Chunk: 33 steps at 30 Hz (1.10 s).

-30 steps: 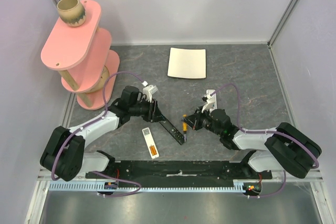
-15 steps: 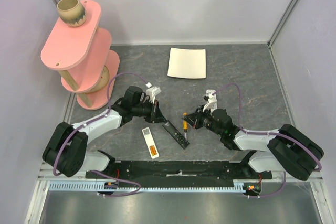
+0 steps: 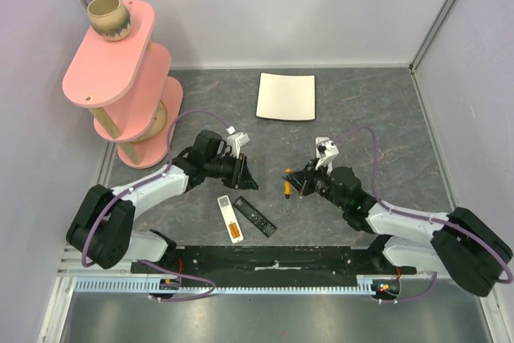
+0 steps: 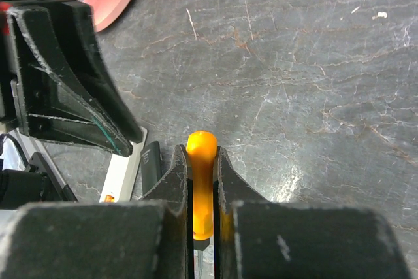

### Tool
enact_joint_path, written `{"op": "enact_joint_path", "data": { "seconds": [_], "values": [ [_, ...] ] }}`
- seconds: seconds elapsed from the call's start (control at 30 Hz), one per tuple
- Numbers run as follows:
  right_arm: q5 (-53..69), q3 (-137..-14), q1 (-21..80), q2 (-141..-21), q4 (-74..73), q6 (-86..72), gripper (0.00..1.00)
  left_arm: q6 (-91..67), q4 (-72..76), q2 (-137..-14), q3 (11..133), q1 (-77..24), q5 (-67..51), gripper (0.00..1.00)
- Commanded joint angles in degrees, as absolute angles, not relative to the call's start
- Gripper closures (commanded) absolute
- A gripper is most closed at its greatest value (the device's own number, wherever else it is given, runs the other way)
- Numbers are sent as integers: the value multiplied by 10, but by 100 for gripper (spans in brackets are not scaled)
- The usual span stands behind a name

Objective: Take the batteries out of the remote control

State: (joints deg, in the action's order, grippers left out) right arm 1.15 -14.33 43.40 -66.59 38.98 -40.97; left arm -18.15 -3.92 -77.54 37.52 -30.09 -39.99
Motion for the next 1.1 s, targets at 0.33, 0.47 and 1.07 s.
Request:
{"op": "enact_joint_path", "data": {
  "seconds": [0.33,0.47,1.07],
  "values": [
    [-36,-139,547,-619,361,-367,100,-141,-140,-787,407,-294,-271,39],
    [-49,-141,599,-672,410,-376,100,-138,-152,-799,402,-294,-251,38],
    [-176,-221,627,-669,320,-359,100,-201,-138,-670,347,-332,-280,67]
  ]
}}
